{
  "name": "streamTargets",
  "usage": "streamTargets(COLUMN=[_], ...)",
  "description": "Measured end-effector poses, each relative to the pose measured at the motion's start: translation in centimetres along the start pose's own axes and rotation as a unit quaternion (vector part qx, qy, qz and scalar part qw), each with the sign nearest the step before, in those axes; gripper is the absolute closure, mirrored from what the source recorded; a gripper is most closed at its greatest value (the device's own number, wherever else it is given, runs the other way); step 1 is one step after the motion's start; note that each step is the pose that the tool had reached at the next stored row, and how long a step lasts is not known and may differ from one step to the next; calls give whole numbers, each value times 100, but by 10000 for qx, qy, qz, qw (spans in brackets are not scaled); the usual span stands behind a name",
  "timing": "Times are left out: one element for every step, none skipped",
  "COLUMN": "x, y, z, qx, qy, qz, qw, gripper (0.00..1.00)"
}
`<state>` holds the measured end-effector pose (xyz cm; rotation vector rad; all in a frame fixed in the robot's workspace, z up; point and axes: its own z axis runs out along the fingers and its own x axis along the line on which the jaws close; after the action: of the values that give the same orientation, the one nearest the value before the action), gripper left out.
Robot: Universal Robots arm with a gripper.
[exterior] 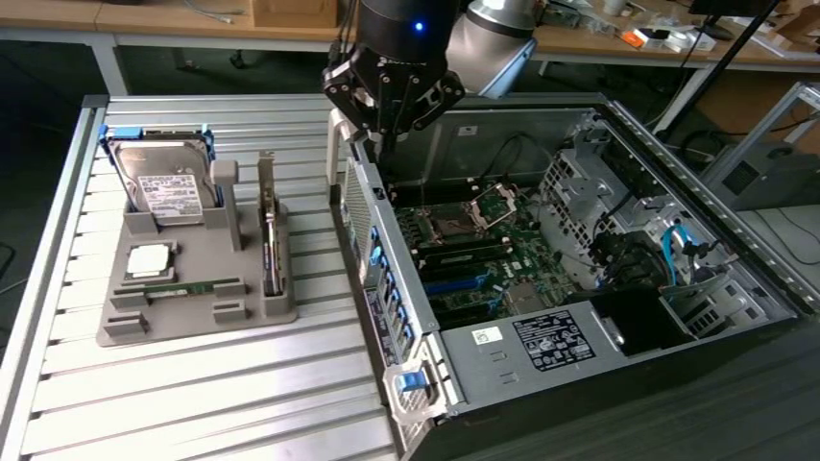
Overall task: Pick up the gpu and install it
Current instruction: 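Reach for the gpu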
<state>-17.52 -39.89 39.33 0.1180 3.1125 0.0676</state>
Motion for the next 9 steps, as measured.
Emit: streamTargets(x=[3,7,11,15,21,28,34,40,45], y=[0,-1,-1,-1,-2,-2,-3,-3,-4], z=[0,0,0,0,0,-1,-1,-1,-1], qx=[0,0,0,0,0,0,0,0,0], qy=[0,0,0,0,0,0,0,0,0], qz=[0,0,0,0,0,0,0,0,0], qw=[10000,10000,10000,10000,10000,10000,10000,10000,10000], gripper=[89,89,89,89,89,89,89,89,89])
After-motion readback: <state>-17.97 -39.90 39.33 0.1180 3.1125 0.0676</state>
